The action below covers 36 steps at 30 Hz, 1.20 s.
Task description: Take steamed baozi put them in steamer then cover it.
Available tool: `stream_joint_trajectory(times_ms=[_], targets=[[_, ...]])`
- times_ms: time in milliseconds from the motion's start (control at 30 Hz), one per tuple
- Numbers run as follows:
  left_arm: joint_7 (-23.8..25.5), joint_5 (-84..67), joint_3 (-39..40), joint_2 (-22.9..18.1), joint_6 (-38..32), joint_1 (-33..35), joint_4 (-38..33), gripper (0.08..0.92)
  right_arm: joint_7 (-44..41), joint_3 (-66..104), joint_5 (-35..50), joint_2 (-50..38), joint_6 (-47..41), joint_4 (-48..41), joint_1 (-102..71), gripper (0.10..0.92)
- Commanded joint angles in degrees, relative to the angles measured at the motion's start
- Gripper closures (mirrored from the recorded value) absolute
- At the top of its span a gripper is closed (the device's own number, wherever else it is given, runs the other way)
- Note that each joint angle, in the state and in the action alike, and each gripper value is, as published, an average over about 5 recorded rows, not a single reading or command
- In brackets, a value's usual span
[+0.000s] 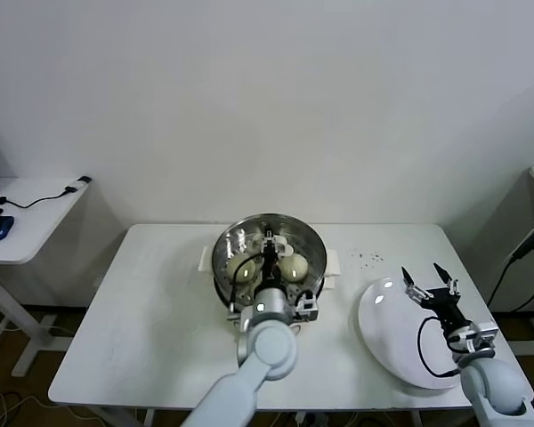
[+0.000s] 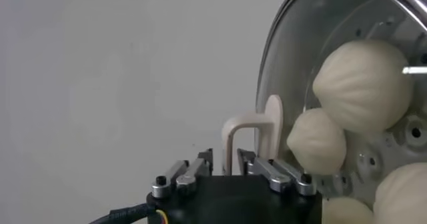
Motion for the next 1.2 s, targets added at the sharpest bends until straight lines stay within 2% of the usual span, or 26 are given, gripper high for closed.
stream_joint_trajectory(times_ms=[33, 400, 567, 833, 1000, 1100, 1200], targets=[[2.3, -1.6, 0.3, 2.7, 1.0, 1.1, -6.5, 0.629, -0.1, 0.2, -0.1, 0.0, -0.1, -0.2, 0.1, 0.203], [1.4, -8.1, -1.2, 10.1, 1.7, 7.4, -20.1, 0.299, 0.1, 0.8, -0.8, 0.1, -0.9, -0.6, 0.6, 0.203], [-2.8, -15.9, -4.1, 16.0, 0.8, 11.8, -25.3, 0.192, 0.2, 1.0, -1.7, 0.3, -2.3, -0.2, 0.7, 0.203], [-20.1, -39.3, -16.6, 18.9, -7.2, 20.7, -30.2, 0.177, -0.8, 1.8, -3.7, 0.2, -7.6, 2.4, -0.1, 0.203], [-30.7, -58.7, -28.8, 18.0, -18.5, 28.5, -30.6, 0.177, -0.2, 1.9, -3.5, 0.7, -9.3, 3.6, -0.1, 0.203], [-33.8, -68.7, -37.6, 15.3, -26.3, 33.7, -29.7, 0.177, 0.1, 2.0, -3.4, 1.2, -9.4, 4.1, -0.3, 0.203], [-33.5, -78.5, -45.9, 11.4, -34.6, 37.8, -27.6, 0.177, -0.1, 2.2, -3.3, 1.7, -9.0, 4.4, -0.4, 0.203]])
